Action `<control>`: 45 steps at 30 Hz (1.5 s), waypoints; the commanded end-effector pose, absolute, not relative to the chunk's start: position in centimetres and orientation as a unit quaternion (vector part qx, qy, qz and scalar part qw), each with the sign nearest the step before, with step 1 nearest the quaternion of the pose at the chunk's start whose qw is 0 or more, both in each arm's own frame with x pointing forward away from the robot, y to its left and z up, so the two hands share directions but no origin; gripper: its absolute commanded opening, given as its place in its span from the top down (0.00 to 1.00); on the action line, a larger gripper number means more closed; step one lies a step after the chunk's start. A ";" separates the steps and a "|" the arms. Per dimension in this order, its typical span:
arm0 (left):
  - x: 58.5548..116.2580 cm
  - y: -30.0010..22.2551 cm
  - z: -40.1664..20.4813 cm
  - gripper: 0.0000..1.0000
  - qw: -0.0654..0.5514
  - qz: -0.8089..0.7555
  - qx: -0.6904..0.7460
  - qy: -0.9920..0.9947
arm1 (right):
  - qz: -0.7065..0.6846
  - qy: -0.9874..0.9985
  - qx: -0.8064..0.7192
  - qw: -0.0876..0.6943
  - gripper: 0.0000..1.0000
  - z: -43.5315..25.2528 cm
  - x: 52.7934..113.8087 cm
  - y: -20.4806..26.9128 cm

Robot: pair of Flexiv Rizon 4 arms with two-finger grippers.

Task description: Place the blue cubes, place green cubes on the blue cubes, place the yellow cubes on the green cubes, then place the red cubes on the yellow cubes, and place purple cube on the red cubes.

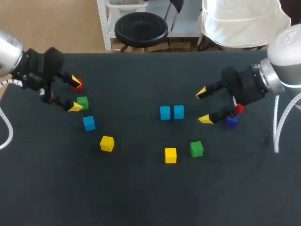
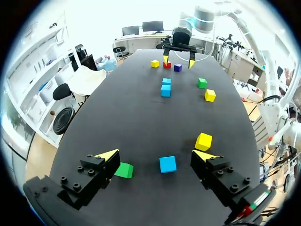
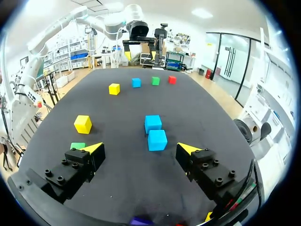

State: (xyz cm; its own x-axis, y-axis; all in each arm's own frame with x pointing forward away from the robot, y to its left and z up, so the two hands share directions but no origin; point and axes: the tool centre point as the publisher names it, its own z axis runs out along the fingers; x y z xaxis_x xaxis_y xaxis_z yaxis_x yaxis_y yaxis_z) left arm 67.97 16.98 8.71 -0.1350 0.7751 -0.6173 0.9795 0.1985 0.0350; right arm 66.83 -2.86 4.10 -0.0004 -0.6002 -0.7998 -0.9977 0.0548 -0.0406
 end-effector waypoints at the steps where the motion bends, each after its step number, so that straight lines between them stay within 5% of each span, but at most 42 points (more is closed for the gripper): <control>1: 67.8 17.0 8.7 0.00 0.265 -0.192 0.602 0.729 | 0.295 0.642 -0.621 0.338 0.00 4.1 66.9 -2.9; 20: 60.6 17.7 4.5 0.00 0.290 -0.244 0.543 0.749 | 0.295 0.642 -0.621 0.338 0.00 4.1 66.9 -2.9; 45: 66.5 16.7 0.3 0.00 0.262 -0.283 0.518 0.763 | 0.295 0.642 -0.621 0.338 0.00 4.1 66.9 -2.9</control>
